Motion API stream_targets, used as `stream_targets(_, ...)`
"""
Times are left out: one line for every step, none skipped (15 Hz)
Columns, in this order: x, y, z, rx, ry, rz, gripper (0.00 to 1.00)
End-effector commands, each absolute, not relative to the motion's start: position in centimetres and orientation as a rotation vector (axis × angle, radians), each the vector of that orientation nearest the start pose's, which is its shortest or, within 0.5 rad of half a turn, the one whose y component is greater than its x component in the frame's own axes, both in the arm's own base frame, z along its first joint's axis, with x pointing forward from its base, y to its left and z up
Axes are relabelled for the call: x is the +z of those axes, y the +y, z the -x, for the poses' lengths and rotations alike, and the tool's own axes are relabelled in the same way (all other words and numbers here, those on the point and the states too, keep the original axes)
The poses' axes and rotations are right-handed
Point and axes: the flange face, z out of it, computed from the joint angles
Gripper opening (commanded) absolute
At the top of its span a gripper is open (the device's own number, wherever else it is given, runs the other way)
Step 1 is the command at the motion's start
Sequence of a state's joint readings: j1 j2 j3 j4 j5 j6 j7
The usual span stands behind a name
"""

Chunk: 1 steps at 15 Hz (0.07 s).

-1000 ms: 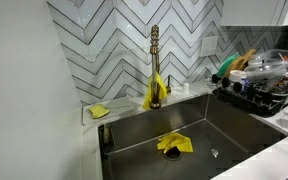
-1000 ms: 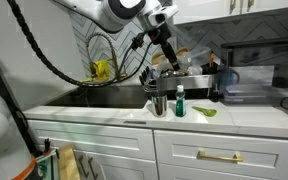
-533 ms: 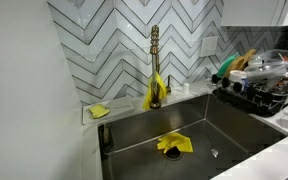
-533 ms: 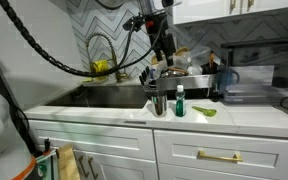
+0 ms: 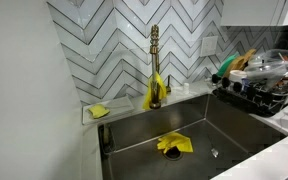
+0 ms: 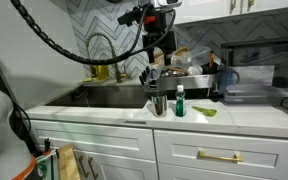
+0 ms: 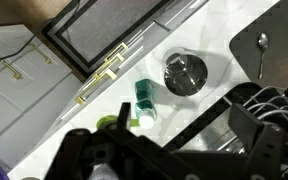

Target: Put the bottle upright on the cupboard

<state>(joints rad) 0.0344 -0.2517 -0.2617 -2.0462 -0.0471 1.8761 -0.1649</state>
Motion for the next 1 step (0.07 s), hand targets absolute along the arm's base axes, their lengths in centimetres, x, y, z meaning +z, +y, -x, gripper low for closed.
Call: stream_targets(55.06,-12.47,-47.74,-0.116,0.066,3.134,1.00)
